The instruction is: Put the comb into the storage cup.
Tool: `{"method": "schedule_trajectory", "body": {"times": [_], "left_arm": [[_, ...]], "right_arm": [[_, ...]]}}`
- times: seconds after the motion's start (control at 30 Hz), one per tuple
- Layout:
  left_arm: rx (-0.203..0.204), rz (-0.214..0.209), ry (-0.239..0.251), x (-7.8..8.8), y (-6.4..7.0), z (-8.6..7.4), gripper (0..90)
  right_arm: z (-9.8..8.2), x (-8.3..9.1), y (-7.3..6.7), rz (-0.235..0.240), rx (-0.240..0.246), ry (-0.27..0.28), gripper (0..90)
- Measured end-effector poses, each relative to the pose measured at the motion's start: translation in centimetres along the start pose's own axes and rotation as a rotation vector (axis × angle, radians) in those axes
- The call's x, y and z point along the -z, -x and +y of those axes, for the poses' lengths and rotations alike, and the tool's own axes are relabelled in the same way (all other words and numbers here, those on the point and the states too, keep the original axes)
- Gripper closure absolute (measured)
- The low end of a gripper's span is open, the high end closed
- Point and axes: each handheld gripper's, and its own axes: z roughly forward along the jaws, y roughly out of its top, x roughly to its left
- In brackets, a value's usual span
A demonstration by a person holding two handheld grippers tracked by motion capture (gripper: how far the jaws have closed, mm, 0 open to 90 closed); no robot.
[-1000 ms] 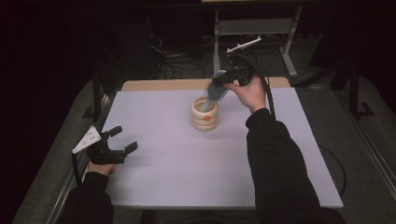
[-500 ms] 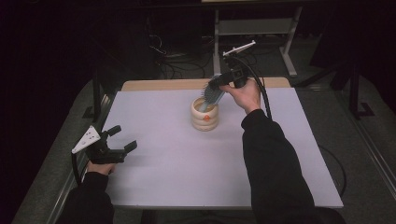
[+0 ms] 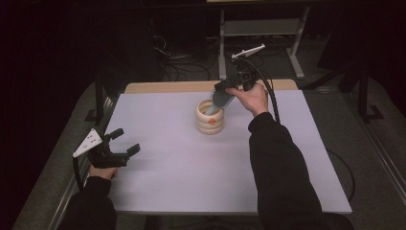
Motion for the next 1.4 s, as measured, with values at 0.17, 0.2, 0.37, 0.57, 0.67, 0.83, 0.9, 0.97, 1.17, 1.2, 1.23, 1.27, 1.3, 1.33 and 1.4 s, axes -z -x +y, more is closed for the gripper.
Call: {"method": "schedule_trajectory", "body": {"times": [0.17,0.2,0.37,0.57,0.67,0.83,0.9,0.97,1.17,1.2,1.23,1.27,1.3,1.33,1.4], "left_arm": [[0.0,-0.004,-0.009,-0.1,0.0,0.0,0.0],[0.002,-0.006,-0.009,-0.1,0.1,0.0,0.0],[0.004,-0.011,-0.009,0.0,0.2,0.0,0.0],[0.004,-0.019,-0.021,-0.2,0.3,-0.1,0.0],[0.004,-0.022,-0.016,-0.2,0.4,0.0,0.0],[0.005,-0.014,-0.017,-0.3,0.3,0.0,0.0],[0.012,-0.015,-0.022,-0.4,0.4,-0.1,0.0],[0.011,-0.017,-0.028,-0.5,0.4,-0.1,0.0],[0.011,-0.015,-0.035,-0.5,0.4,-0.1,0.0],[0.011,-0.015,-0.036,-0.5,0.4,-0.1,0.0],[0.013,-0.016,-0.037,-0.5,0.4,-0.1,0.0],[0.013,-0.018,-0.037,-0.5,0.4,-0.1,0.0],[0.014,-0.018,-0.038,-0.5,0.4,-0.1,0.0],[0.015,-0.019,-0.038,-0.5,0.4,-0.1,0.0],[0.014,-0.021,-0.038,-0.5,0.4,-0.1,0.0]], "right_arm": [[-0.5,-0.1,0.2,-0.042,0.037,0.014,13.0],[-0.6,0.0,0.2,-0.047,0.045,0.02,11.8],[-0.7,0.3,0.0,-0.102,0.07,0.007,0.0],[-1.4,1.0,0.3,-0.067,0.057,0.057,0.0],[-1.8,1.4,0.5,-0.059,0.061,0.083,0.0],[-2.5,2.3,1.0,-0.056,0.073,0.104,0.0],[-2.8,2.9,1.1,-0.054,0.08,0.116,0.0],[-3.1,3.4,1.2,-0.056,0.094,0.128,0.0],[-4.0,4.4,1.6,-0.038,0.123,0.129,0.0],[-4.2,4.5,1.7,-0.034,0.126,0.129,0.0],[-4.4,4.7,1.8,-0.031,0.127,0.131,0.0],[-4.5,4.8,1.9,-0.032,0.131,0.135,0.0],[-4.7,5.0,2.0,-0.031,0.136,0.139,0.0],[-4.8,5.1,2.1,-0.032,0.14,0.14,0.0],[-5.1,5.5,2.1,-0.043,0.145,0.148,0.0]]}}
